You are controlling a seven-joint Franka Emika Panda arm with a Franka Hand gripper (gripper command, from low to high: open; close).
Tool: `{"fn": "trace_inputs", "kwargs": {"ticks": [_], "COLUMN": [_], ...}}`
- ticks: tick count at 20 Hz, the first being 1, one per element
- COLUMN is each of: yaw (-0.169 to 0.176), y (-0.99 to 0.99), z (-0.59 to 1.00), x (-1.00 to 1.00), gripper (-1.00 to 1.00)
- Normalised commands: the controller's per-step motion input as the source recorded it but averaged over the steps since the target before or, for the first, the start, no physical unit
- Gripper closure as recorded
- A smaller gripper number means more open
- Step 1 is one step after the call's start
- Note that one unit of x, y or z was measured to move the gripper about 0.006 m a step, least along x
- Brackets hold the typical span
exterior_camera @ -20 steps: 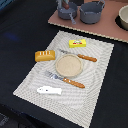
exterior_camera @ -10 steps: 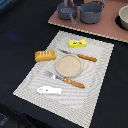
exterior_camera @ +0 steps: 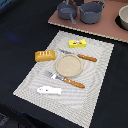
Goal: Interact with the objects in diverse but meaningful ways.
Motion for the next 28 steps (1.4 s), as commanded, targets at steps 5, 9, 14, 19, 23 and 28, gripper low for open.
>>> {"fn": "trace_inputs", "kwargs": {"ticks": [5, 9, 14, 19, 23, 28], "yaw": [0.005, 0.001, 0.0, 0.0, 0.0, 0.0], "y": [0.55, 0.5, 0.36, 0.24, 0.23, 0.11], "z": [-0.11, -0.13, -0.05, 0.0, 0.0, 0.31], "x": [0.0, 0.0, 0.05, 0.16, 0.1, 0.07], "gripper": [1.0, 1.0, -1.0, -1.0, -1.0, -1.0]}}
